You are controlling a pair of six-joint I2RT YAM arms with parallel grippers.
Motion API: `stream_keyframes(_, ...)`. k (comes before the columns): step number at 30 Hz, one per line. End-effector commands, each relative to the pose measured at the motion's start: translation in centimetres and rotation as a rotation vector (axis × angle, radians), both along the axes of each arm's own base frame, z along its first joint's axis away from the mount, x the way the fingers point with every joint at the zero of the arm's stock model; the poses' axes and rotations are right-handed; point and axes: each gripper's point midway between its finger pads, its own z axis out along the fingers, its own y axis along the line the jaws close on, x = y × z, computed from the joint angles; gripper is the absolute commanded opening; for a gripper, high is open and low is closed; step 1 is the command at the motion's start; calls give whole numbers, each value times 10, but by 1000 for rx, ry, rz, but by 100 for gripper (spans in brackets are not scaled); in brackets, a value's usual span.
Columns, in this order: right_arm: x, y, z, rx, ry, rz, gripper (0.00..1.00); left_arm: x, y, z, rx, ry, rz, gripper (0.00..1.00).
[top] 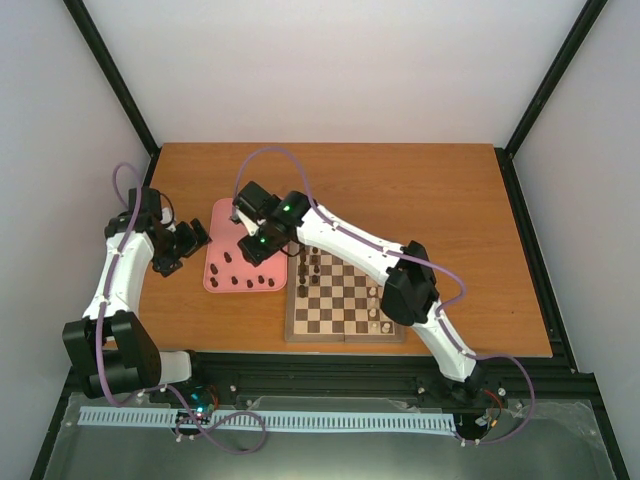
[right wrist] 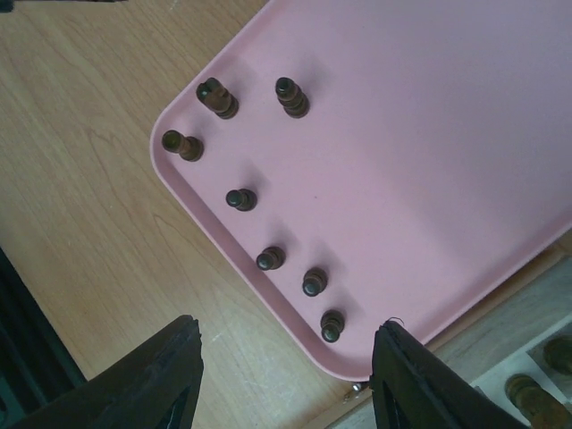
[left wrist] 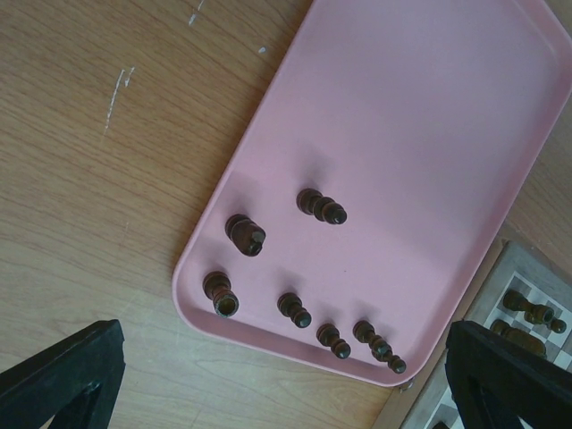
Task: Set up the chess pieces on the board
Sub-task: Pick up the chess piece from the storage box.
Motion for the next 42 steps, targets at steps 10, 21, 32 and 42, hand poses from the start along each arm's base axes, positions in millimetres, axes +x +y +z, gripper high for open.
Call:
stream_keyframes(10, -18, -84, 30, -111, -67, -109, 51, 8, -14, 16, 120, -50, -117, 96)
stream_keyframes(21, -55, -142, 20, -151, -24, -154, 52, 28, -21, -19, 224, 27, -222, 76)
stream_keyframes(32, -58, -147, 15, -159, -5, -149, 53, 75, -24, -39, 222, 78, -283, 56)
stream_keyframes(42, -57, -157, 4, -166, 26, -158, 53, 74, -62, -70, 170, 151, -356, 53)
